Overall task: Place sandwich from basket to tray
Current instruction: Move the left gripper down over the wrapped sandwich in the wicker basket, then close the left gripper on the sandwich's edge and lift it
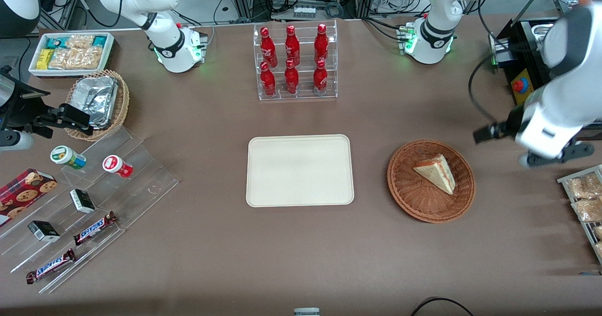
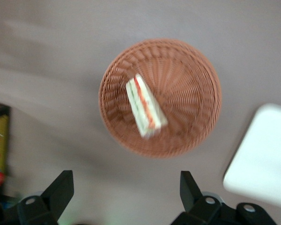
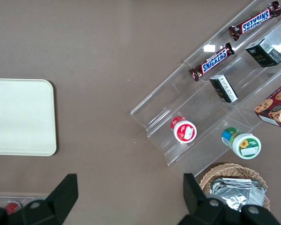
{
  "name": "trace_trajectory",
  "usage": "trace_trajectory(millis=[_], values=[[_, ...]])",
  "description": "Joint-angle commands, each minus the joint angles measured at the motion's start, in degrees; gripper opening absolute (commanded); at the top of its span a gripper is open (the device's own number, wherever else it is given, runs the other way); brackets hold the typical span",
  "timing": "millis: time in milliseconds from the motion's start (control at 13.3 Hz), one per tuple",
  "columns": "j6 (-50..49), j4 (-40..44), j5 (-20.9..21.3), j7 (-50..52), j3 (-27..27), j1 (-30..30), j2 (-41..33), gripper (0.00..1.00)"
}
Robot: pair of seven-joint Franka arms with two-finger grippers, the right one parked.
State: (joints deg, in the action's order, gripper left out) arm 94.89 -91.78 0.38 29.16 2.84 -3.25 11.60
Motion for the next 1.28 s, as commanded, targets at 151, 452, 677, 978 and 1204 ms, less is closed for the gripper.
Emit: trace_trajectory(millis=[151, 452, 677, 978, 1204], values=[[16.9, -8.8, -0.9, 25.2, 0.1, -0.3, 4.7, 1.00], [26.7, -18.4, -0.6, 27.1, 0.1, -0.4, 4.3, 1.00], [32.0, -23.1, -0.6, 29.1, 0.1, -0.5, 4.1, 1.00], [33.9, -25.8, -0.6, 32.4, 0.2, -1.8, 3.9, 1.00], [38.3, -29.6, -0.3, 32.5, 0.2, -2.7, 4.0, 1.00]])
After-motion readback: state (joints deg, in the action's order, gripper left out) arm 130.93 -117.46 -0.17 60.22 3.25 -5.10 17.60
